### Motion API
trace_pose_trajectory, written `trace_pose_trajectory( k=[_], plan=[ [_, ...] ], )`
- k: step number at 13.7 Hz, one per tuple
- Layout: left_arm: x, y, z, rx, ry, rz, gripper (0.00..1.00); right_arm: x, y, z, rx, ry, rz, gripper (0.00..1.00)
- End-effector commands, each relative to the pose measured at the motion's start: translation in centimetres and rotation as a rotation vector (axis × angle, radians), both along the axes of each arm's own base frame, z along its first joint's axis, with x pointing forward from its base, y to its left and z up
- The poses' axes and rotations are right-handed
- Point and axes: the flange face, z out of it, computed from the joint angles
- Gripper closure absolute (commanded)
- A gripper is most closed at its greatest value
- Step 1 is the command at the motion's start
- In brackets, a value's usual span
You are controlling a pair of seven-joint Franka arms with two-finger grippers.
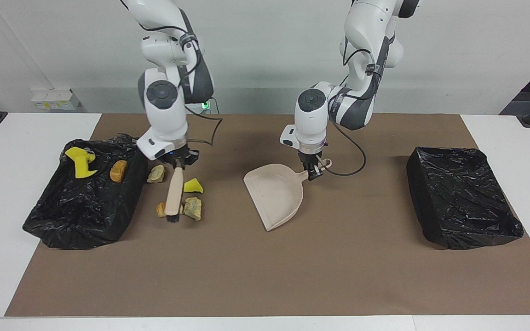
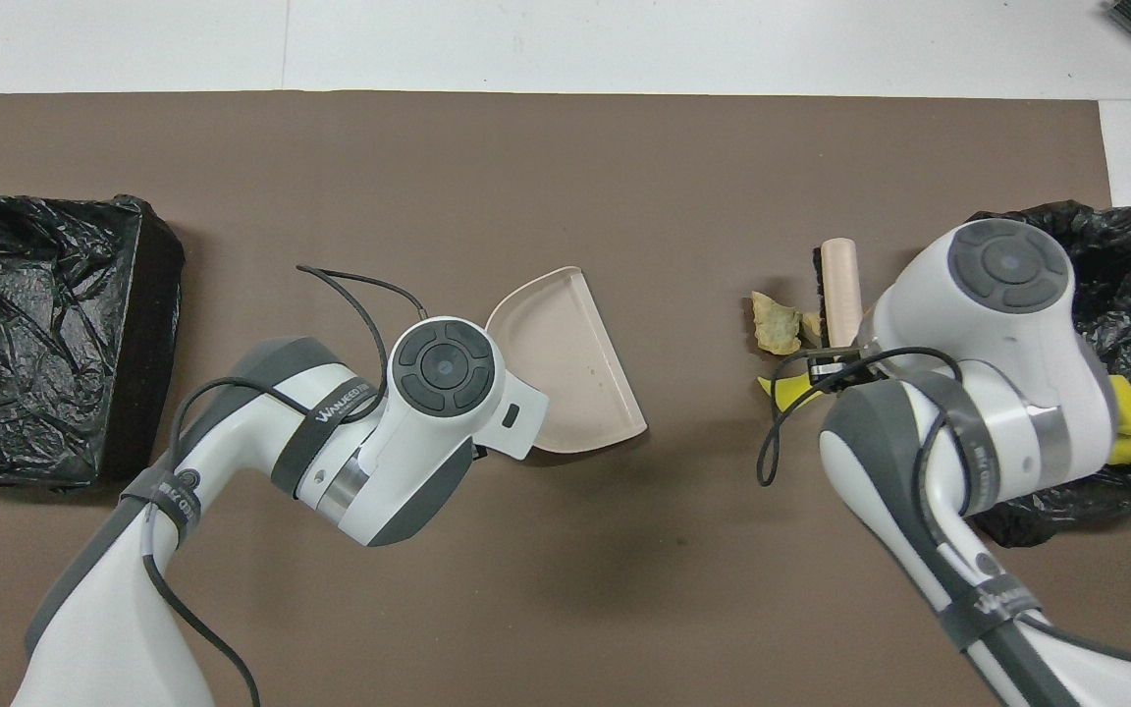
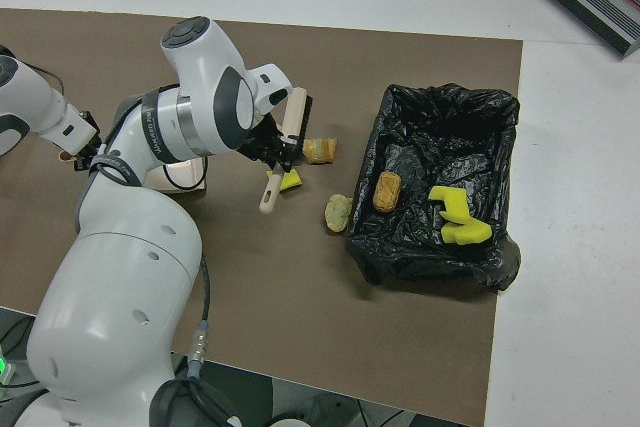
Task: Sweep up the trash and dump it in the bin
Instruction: 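Sweep the chunks toward the dustpan with the brush in the right gripper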
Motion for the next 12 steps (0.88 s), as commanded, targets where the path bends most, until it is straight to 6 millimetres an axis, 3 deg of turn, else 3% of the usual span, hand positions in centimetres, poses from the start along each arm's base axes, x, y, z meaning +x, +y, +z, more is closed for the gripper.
trace_pose_trajectory(
  k=[1,5,7,12],
  plan=[
    [-1.4,0.7,0.0,0.001,-0.001,-0.042,1.00,0.5,-3.5,-0.4,-0.012,0.000,0.051,1.00],
    [-1.5,0.8,0.0,0.003,-0.001,-0.041,1.00,-1.3,-6.0,-3.8,-0.027,0.022,0.036,1.00],
    [-1.6,0.9,0.1,0.003,-0.001,-0.041,1.00,-1.1,-5.8,-5.4,-0.020,0.010,0.037,1.00],
    [-1.9,1.1,-0.2,0.007,0.004,-0.042,1.00,-1.0,-0.2,-7.8,-0.022,0.043,0.072,1.00]
  ],
)
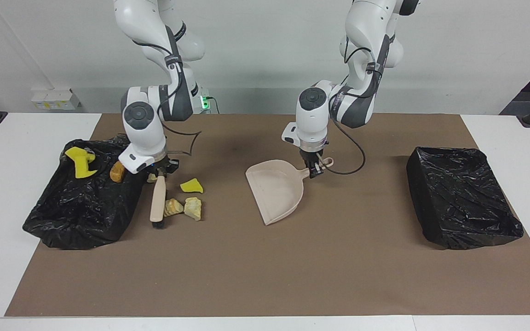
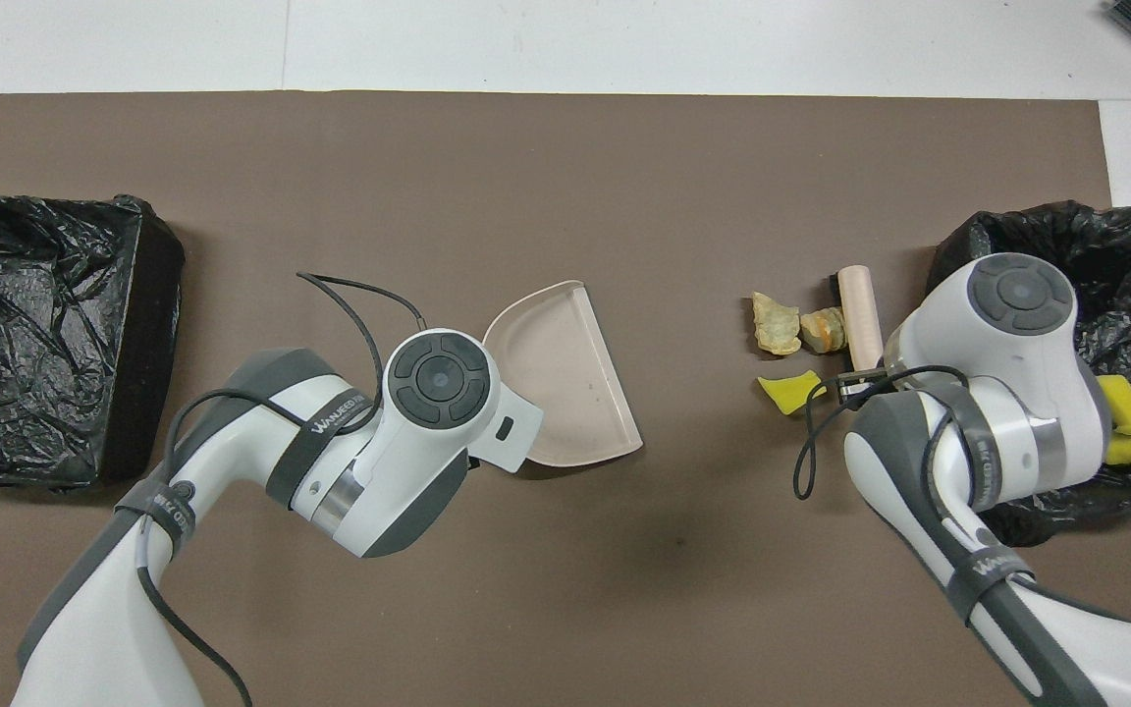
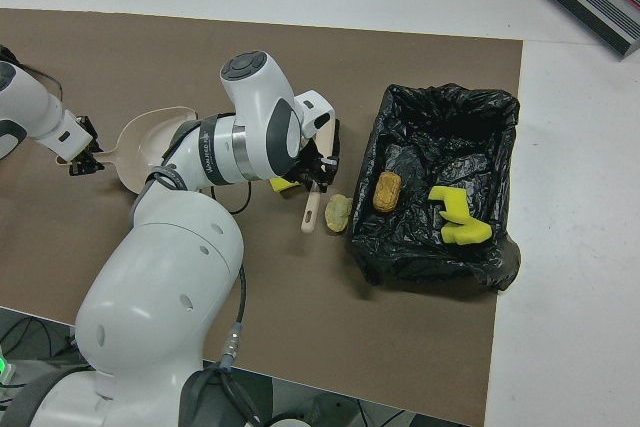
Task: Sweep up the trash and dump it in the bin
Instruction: 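Sweep the chunks toward the dustpan with the brush in the right gripper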
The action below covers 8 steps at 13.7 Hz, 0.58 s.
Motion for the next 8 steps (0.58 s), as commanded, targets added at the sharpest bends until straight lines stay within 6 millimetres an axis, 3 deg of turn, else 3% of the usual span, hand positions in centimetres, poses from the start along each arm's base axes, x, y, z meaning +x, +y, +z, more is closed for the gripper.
trace_pose_trajectory(
  k=[1,8],
  plan=[
    [-1.4,0.7,0.0,0.001,-0.002,-0.020,1.00,0.4,3.6,-1.7,-0.006,0.007,-0.003,1.00],
    [-1.6,0.8,-0.2,0.005,0.002,-0.022,1.00,-1.6,16.7,-1.4,0.139,0.035,0.028,1.00]
  ],
)
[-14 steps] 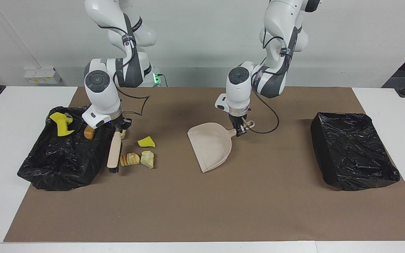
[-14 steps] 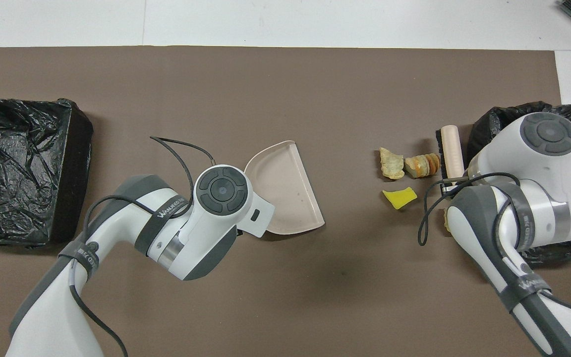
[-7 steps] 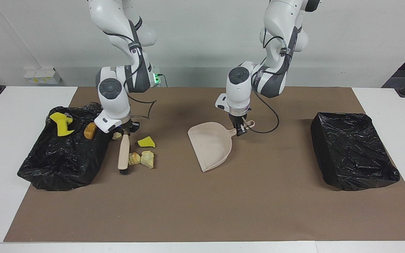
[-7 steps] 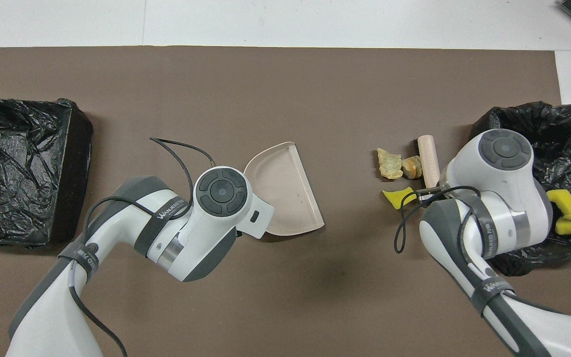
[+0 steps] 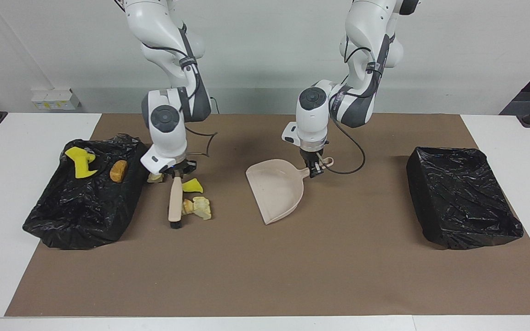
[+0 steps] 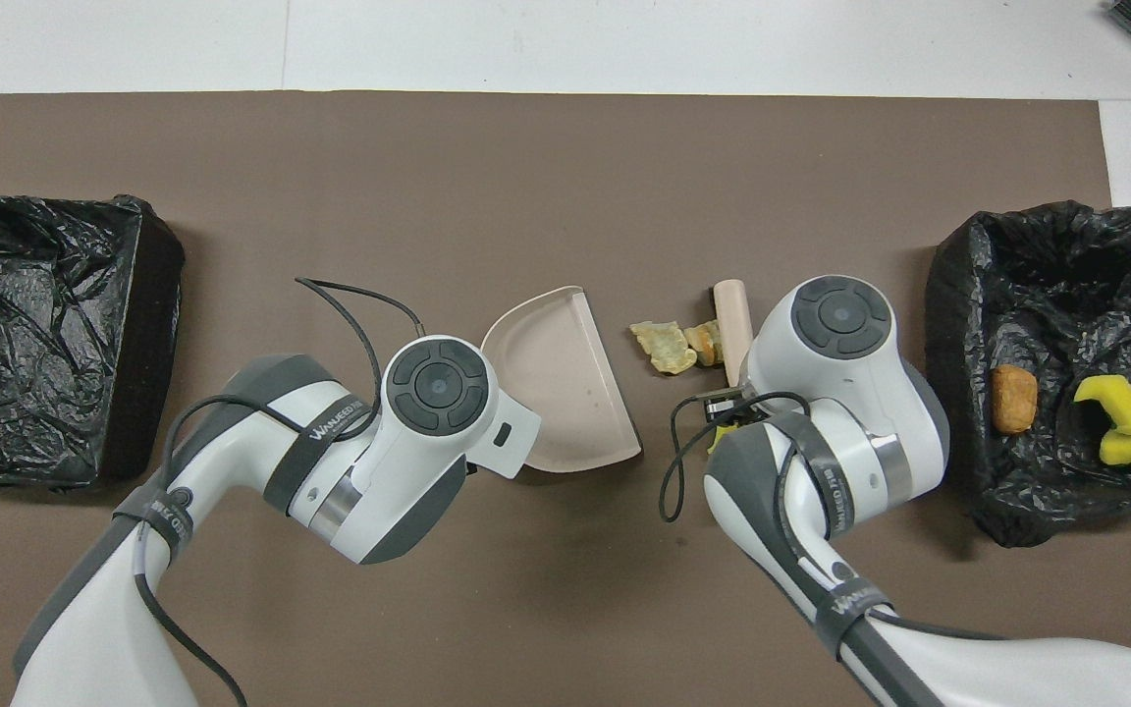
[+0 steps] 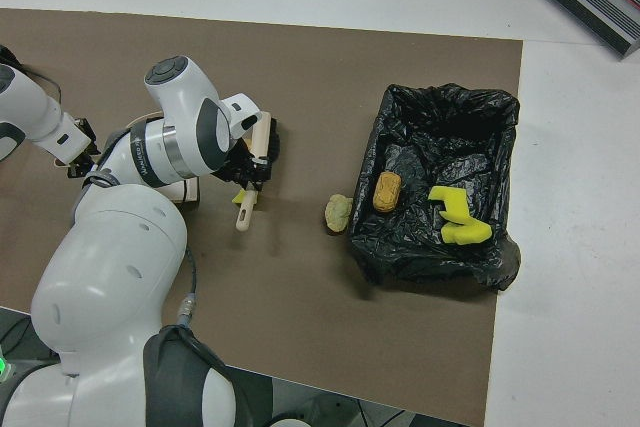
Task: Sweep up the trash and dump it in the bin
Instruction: 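Sweep the chunks toward the dustpan with the brush in the right gripper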
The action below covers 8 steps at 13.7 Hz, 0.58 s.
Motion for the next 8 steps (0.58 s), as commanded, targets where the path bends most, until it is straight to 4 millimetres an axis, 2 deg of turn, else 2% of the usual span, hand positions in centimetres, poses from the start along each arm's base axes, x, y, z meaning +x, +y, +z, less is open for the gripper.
trace_pose_trajectory(
  k=[1,3,6,7,8],
  plan=[
    [-1.1,0.6,0.0,-0.001,-0.004,-0.018,1.00,-0.7,4.4,-0.7,0.076,0.032,0.006,1.00],
    [-0.9,0.8,0.0,-0.001,-0.003,-0.015,1.00,-2.2,8.5,0.1,0.135,0.046,0.038,1.00],
    [-1.1,0.9,-0.3,0.000,-0.002,-0.018,1.00,-4.0,12.6,1.3,0.235,0.076,0.064,1.00],
    [-1.3,1.0,-0.3,0.001,0.000,-0.021,1.00,-3.8,13.2,2.5,0.250,0.072,0.066,1.00],
    [-1.2,1.0,-0.2,-0.001,-0.004,-0.021,1.00,-4.0,12.9,3.1,0.230,0.099,0.063,1.00]
  ],
)
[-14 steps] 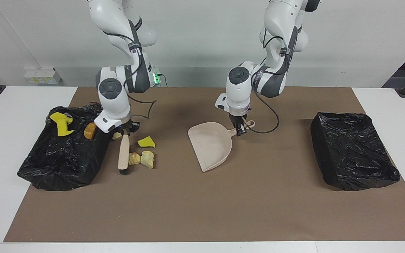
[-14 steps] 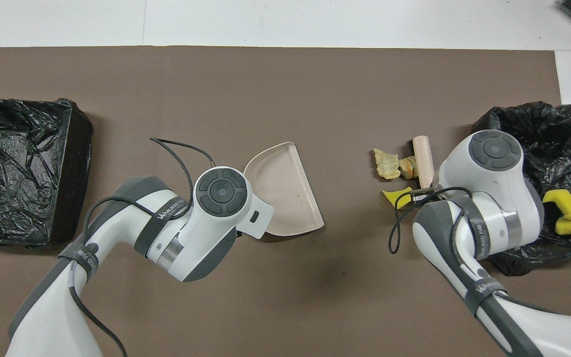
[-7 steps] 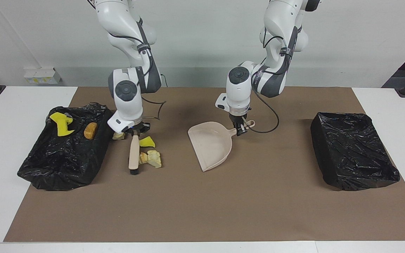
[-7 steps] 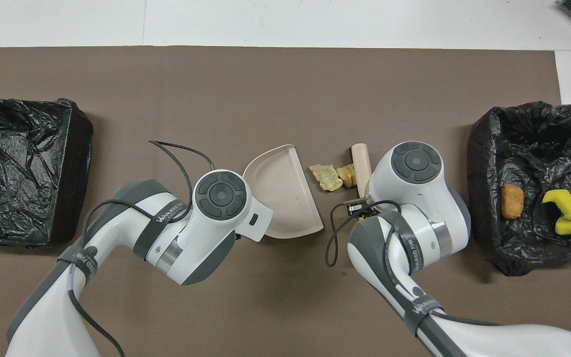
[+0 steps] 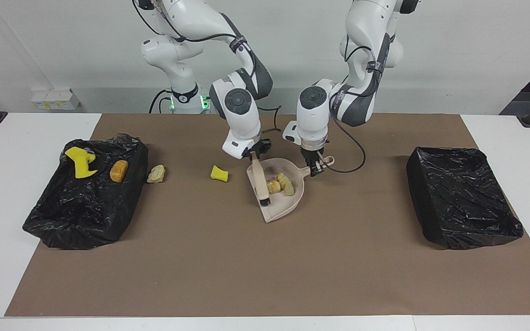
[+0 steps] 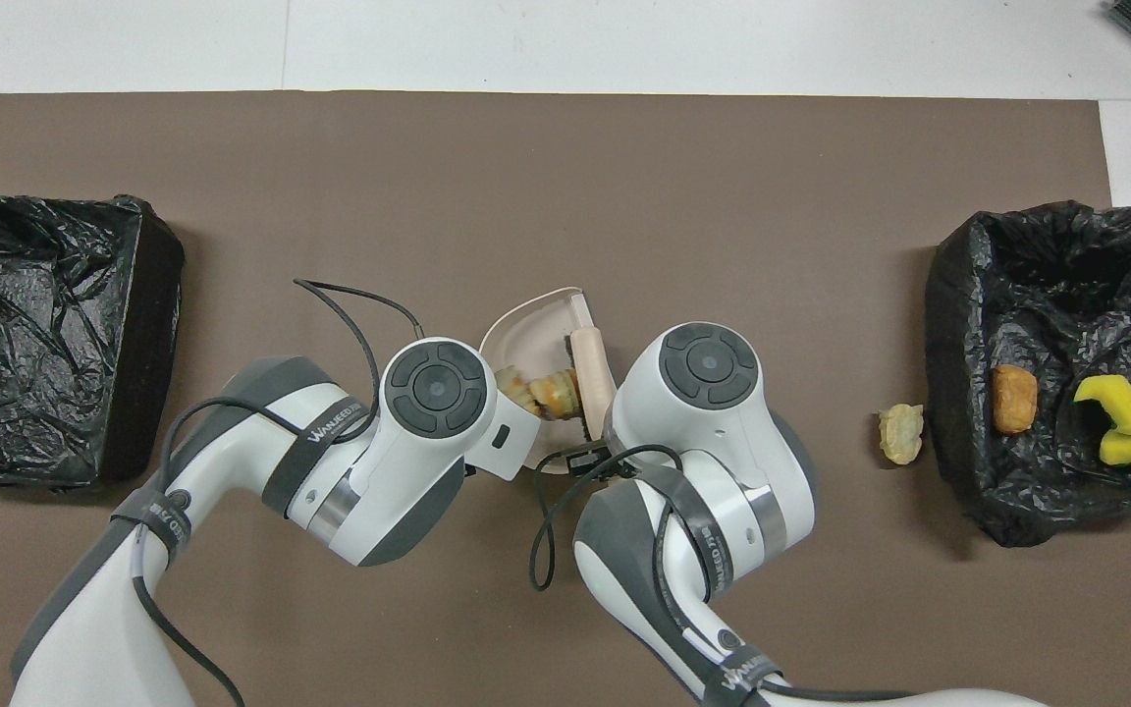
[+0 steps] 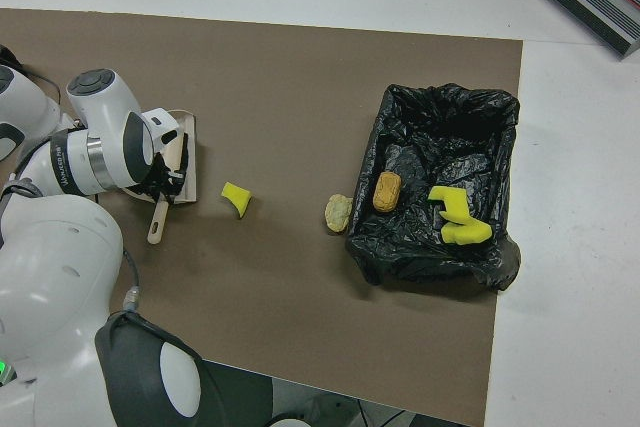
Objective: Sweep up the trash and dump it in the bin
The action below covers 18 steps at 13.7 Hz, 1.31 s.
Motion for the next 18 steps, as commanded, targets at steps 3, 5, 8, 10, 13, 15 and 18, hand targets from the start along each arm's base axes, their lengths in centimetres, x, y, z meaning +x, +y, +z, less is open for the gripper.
trace_pose_trajectory(
  k=[3,5,8,10,13,15,18],
  plan=[
    [-0.9,1.0,-0.2,-0.003,-0.004,-0.017,1.00,1.9,-4.2,3.0,-0.038,0.043,-0.028,1.00],
    [-0.9,1.0,-0.3,-0.003,-0.004,-0.018,1.00,3.2,-8.1,4.1,-0.095,0.024,-0.056,1.00],
    [-1.0,1.2,-0.4,-0.001,-0.001,-0.021,1.00,5.7,-14.2,5.6,-0.249,-0.067,-0.044,1.00],
    [-0.9,1.3,-0.5,0.000,0.000,-0.021,1.00,6.3,-16.5,5.8,-0.305,-0.039,-0.057,1.00],
    [-0.9,1.3,-0.5,0.000,0.000,-0.021,1.00,5.0,-19.2,6.0,-0.448,0.032,-0.037,1.00],
    [-0.9,1.3,-0.5,0.000,0.000,-0.021,1.00,3.9,-20.5,5.5,-0.507,0.073,-0.079,1.00],
    [-0.9,1.4,-0.4,-0.001,-0.001,-0.019,1.00,0.5,-23.7,4.0,-0.569,0.108,-0.160,1.00]
  ],
)
